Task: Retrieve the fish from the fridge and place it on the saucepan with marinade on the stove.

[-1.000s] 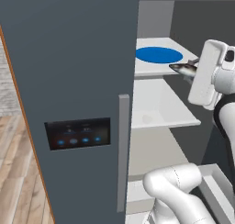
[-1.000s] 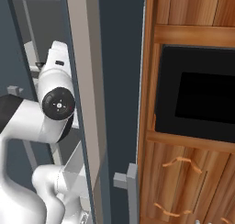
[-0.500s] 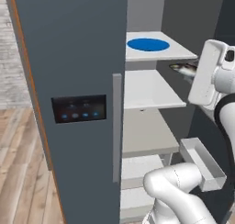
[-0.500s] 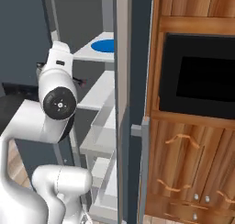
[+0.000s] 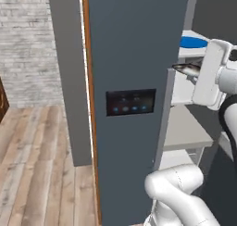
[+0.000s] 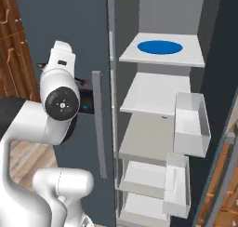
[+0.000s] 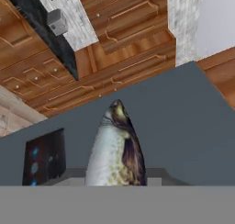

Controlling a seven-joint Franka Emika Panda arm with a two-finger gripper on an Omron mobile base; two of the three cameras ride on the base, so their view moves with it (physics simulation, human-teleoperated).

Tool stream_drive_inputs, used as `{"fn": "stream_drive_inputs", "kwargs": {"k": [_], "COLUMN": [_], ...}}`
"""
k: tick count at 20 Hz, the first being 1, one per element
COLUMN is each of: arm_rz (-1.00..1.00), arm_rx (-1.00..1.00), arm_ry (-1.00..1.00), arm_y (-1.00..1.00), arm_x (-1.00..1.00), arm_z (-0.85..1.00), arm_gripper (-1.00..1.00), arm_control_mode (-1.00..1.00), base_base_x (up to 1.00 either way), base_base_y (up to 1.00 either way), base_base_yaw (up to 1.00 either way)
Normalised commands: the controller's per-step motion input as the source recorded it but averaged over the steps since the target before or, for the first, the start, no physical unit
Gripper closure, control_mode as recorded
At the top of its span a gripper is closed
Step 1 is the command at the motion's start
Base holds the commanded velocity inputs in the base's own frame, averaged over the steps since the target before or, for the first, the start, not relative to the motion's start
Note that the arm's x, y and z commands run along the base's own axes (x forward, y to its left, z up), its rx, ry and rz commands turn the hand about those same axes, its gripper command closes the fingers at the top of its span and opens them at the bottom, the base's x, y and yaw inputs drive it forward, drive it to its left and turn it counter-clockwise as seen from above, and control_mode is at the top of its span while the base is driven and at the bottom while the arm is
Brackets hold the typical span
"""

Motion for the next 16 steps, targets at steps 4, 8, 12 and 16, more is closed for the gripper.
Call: {"fn": "stream_drive_inputs", "kwargs": {"k": [4, 8, 12, 16], "arm_rz": [0.00, 0.00, 0.00, 0.00], "arm_rx": [0.00, 0.00, 0.00, 0.00], "arm_ry": [0.00, 0.00, 0.00, 0.00], "arm_y": [0.00, 0.00, 0.00, 0.00], "arm_x": [0.00, 0.00, 0.00, 0.00], "arm_z": [0.00, 0.00, 0.00, 0.00], "arm_gripper": [1.00, 1.00, 1.00, 1.00], "arm_control_mode": [1.00, 1.00, 1.00, 1.00], "base_base_x": [0.00, 0.00, 0.00, -0.08], "base_base_y": [1.00, 1.00, 0.94, 0.81], "base_base_yaw": [0.09, 0.18, 0.27, 0.38]}}
